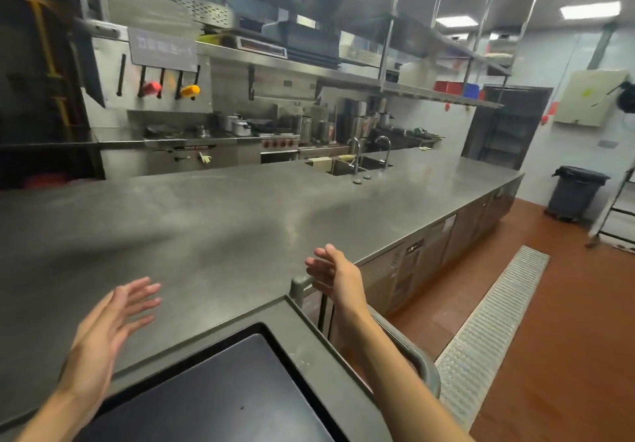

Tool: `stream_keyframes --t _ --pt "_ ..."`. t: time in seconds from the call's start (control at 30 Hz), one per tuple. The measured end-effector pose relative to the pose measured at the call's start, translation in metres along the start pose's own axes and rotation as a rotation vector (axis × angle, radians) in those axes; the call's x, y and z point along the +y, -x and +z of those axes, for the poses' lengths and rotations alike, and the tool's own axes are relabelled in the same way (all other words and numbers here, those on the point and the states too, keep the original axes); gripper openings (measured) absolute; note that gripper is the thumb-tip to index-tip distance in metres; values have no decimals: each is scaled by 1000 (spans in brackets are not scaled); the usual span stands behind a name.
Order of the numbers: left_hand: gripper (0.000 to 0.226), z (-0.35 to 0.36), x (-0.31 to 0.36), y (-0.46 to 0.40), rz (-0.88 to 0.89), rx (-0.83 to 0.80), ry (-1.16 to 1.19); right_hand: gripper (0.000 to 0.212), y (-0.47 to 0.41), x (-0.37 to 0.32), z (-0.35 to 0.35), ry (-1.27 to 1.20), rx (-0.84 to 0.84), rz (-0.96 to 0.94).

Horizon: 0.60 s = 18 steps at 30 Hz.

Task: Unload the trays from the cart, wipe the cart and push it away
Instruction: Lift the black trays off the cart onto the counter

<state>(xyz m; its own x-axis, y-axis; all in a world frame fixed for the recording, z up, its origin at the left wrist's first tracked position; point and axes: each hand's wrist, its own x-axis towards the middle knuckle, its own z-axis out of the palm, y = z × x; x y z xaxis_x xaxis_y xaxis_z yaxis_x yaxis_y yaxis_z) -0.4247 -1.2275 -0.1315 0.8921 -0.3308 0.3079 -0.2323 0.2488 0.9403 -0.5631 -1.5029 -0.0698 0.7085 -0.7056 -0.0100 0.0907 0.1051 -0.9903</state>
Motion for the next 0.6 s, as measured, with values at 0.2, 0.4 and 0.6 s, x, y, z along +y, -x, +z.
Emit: stream_keyframes --t 0.2,0.4,0.6 --pt "58 33 -7 40 13 258 -95 28 -41 24 -17 7 -208 68" --pt "33 44 -7 107 -95 485 -193 28 -43 51 -22 32 -419 161" --pt "31 24 -16 173 -184 592 -361 29 -12 93 -12 90 -546 240"
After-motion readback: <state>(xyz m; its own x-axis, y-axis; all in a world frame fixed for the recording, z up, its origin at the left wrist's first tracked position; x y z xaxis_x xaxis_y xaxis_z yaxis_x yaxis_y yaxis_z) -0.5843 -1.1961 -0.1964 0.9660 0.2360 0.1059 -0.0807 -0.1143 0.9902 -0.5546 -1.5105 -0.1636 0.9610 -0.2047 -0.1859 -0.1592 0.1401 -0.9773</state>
